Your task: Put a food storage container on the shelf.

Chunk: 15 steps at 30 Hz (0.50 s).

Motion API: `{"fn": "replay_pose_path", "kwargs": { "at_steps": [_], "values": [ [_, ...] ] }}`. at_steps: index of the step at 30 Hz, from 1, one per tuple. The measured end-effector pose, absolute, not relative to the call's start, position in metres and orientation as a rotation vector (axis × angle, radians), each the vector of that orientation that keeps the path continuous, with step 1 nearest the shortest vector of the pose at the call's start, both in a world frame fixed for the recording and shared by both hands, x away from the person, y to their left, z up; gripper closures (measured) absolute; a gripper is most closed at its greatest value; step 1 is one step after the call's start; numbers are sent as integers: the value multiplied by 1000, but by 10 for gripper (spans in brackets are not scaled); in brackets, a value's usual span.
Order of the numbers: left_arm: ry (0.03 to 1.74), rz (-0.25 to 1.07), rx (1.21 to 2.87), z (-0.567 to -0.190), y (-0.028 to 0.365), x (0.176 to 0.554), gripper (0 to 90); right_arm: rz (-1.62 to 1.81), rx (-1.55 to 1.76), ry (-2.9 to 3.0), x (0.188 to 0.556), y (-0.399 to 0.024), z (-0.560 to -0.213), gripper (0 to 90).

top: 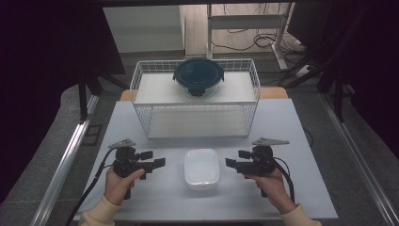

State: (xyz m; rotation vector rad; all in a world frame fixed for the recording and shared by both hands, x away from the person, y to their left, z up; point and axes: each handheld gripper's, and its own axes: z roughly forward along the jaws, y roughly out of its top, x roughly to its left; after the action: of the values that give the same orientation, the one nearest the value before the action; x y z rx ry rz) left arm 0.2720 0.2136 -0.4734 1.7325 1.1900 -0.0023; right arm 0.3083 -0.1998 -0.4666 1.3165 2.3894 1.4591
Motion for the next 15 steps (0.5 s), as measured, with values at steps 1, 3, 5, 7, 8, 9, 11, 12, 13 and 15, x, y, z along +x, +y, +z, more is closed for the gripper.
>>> {"fn": "replay_pose_path", "kwargs": {
  "at_steps": [1, 3, 5, 7, 8, 9, 11, 12, 13, 15],
  "values": [
    [1200, -22, 1725, -474, 212, 273, 223, 1457, 1317, 2404, 309, -198, -468, 261],
    [1199, -27, 1730, -475, 210, 273, 226, 1458, 1326, 2417, 310, -194, -470, 272],
    [1187, 29, 1764, -475, 205, 272, 228, 1470, 1326, 2427, 310, -191, -469, 284],
    [1175, 7, 1768, -476, 200, 272, 229, 1468, 1313, 2432, 310, -188, -468, 297],
    [1176, -7, 1770, -476, 197, 273, 229, 1470, 1316, 2438, 311, -185, -468, 303],
    [1177, -19, 1773, -477, 194, 273, 229, 1464, 1323, 2443, 312, -182, -468, 308],
    [1186, -69, 1757, -478, 190, 275, 239, 1455, 1347, 2450, 314, -177, -469, 318],
    [1189, -113, 1737, -479, 188, 278, 242, 1455, 1351, 2453, 315, -175, -469, 322],
    [1193, -150, 1727, -480, 186, 281, 243, 1448, 1361, 2458, 316, -172, -469, 323],
    [1232, -153, 1729, -478, 180, 290, 242, 1408, 1369, 2489, 322, -166, -468, 329]
  ]
}}
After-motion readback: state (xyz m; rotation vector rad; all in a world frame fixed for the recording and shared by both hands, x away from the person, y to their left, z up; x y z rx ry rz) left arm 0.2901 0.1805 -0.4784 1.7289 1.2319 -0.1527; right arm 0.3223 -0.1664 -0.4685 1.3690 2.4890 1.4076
